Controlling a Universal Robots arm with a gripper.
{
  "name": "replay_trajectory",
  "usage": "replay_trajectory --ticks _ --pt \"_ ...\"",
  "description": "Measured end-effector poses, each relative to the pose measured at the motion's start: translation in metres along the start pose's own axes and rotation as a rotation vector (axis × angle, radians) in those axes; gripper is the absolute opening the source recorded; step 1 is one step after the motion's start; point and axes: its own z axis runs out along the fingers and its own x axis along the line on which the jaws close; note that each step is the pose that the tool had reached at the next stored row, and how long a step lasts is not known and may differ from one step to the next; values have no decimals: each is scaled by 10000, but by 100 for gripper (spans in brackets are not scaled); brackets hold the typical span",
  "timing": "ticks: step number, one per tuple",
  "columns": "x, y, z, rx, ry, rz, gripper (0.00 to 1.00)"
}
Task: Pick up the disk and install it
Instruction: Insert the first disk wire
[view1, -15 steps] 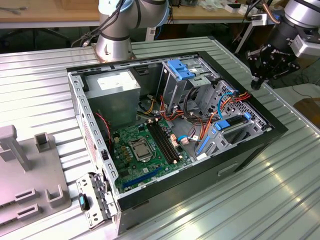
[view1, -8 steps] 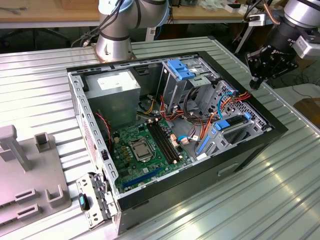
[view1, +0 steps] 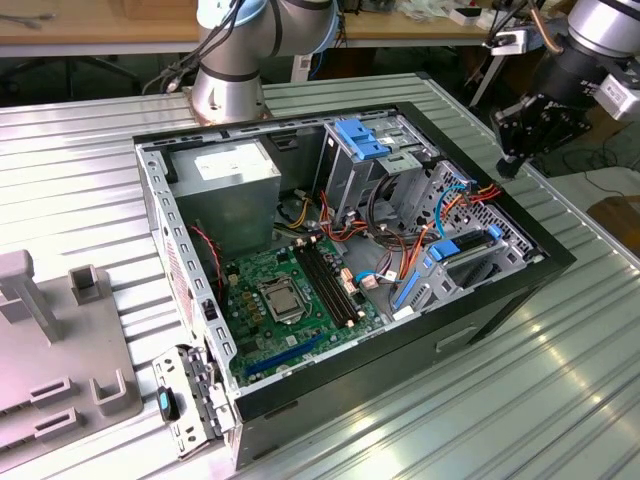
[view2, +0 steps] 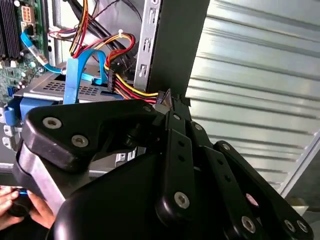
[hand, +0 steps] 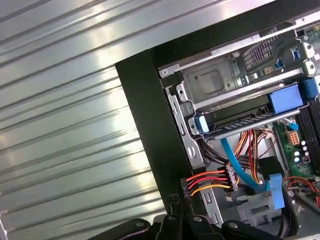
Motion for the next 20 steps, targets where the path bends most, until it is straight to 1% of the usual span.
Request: replay_trajectory --ticks 2,5,7,10,12,14,15,18,20 --pt "0 0 2 36 -34 -554 11" --pt "0 0 5 74 -67 -1102 11" --pt "-1 0 10 116 -94 -1731 11" --pt "0 1 16 168 -89 -2399 11" --pt "0 10 18 195 -95 -2740 11" --pt "-1 36 18 214 -98 -2901 11" --pt "-5 61 19 250 -101 -2922 11" --pt "-15 112 20 303 -91 -3015 11" --pt "-24 127 18 317 -76 -3077 11"
